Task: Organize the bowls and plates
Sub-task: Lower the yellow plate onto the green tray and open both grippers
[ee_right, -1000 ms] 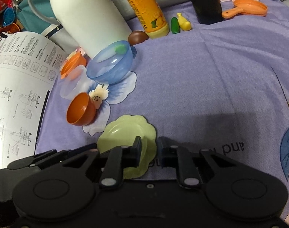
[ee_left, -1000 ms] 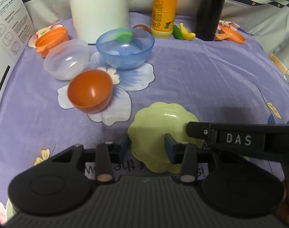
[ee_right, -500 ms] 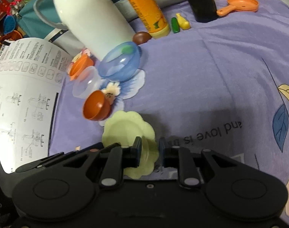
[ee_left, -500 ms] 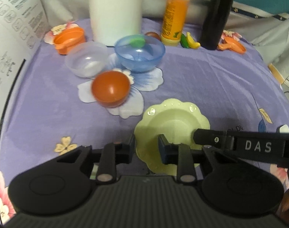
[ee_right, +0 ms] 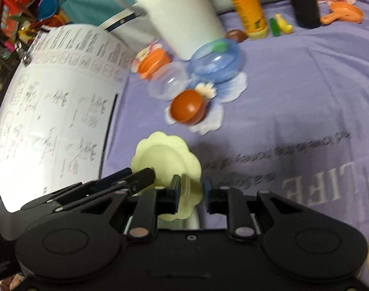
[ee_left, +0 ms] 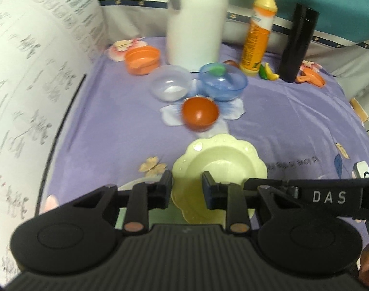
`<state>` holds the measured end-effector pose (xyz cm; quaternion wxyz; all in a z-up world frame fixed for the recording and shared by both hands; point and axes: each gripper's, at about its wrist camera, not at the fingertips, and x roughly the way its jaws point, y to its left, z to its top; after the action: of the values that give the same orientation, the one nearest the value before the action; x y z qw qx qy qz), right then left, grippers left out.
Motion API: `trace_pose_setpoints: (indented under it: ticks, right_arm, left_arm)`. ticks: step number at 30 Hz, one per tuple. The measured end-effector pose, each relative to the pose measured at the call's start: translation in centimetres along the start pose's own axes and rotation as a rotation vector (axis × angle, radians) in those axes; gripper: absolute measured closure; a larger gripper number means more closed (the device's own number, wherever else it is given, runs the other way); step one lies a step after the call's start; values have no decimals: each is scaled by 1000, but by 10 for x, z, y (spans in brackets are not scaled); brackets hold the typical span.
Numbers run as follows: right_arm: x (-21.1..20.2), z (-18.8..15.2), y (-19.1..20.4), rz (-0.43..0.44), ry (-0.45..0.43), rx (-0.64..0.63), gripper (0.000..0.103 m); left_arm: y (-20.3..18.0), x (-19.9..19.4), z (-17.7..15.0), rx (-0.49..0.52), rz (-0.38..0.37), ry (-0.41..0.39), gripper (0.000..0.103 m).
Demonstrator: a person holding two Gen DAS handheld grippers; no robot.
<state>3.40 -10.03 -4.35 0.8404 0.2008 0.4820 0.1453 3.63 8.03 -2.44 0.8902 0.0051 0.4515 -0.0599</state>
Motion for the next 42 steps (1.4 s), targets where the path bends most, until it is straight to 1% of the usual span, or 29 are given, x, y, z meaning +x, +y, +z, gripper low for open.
trace_pose_setpoints:
  ticks: [5,10,14,19,26,36,37,39,40,41,42]
  right_arm:
    - [9,-19,23,21,61,-42,82]
    - [24,-37,41,18,131,-78,82]
    - [33,-48,51,7,167,-102,82]
    - [40,-52,58,-16,185,-110,82]
    - [47,-48,52,-45,190,-105,81]
    - [60,-46,52,-60,199,-102,81]
    - [61,-45,53,-62,195,-105,80]
    - [59,-44,52,-67,182,-110,74]
    - [57,-43,52,-70,174,-110,71]
    - [55,-41,51,-74,165,-107,63]
    - [53,-40,50,-76,157,-103,54]
  left_arm:
    - [27,-10,-22,-35,20,25,77]
    - [46,-12,-43,-60,35,56,77]
    - [57,-9,-54,-78,31,76,77]
    - [62,-3,-59,-88,13,89,77]
    - [64,4,-57,-95,-6,92,77]
    - [68,12,-56,-98,-11,92,78]
    - [69,12,-55,-101,-5,87,76]
    - [72,11,-53,-110,7,76,68]
    - [74,9,-52,-118,17,69,60]
    - [76,8,-51,-127,30,61,50]
    - [79,6,-50,-136,42,52,44]
